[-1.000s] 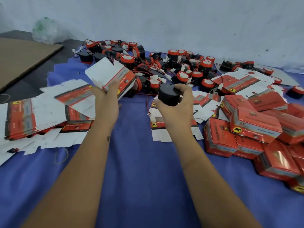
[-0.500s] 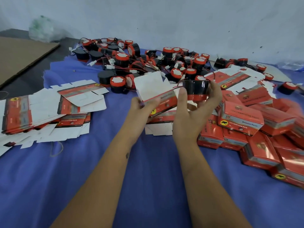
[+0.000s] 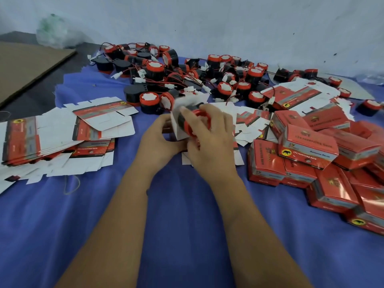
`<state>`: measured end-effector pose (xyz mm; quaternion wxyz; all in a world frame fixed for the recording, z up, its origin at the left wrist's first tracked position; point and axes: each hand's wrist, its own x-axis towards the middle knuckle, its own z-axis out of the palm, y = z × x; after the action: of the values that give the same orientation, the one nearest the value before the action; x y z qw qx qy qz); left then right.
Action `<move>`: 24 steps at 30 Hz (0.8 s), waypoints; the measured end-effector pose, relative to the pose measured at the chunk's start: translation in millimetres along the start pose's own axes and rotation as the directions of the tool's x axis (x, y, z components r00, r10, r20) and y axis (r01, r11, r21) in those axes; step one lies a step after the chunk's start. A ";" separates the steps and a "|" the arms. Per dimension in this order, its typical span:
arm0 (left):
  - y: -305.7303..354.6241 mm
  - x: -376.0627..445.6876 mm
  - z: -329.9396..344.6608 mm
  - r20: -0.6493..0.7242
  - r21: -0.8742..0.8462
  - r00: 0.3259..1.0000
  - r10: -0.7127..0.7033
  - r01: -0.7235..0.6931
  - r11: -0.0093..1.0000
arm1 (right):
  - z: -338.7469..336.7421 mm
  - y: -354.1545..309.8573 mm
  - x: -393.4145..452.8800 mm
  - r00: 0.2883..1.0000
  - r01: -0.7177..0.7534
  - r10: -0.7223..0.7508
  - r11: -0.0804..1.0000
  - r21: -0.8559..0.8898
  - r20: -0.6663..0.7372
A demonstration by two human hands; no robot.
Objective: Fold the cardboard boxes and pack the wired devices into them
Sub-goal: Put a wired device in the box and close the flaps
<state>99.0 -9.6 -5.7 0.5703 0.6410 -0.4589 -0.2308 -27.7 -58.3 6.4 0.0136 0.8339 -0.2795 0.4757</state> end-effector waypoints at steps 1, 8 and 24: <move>0.0 0.5 -0.9 0.023 0.010 1.000 0.005 -0.005 1.000 | 0.4 -0.4 -0.1 0.998 -0.013 0.010 0.999 0.039 0.061; -0.3 3.1 -4.9 0.069 0.028 0.997 0.025 -0.026 0.999 | -0.4 -1.9 0.6 0.990 -0.094 0.076 0.983 0.157 0.119; 6.2 3.2 12.8 -0.013 -0.208 0.997 -0.082 0.077 0.975 | 11.6 -7.8 -3.1 0.990 -0.082 0.091 0.993 -0.085 0.103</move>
<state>87.9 -18.5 -2.2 0.6291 0.5984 -0.4003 -0.2931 -16.0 -53.7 -0.5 0.0117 0.8441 -0.3348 0.4188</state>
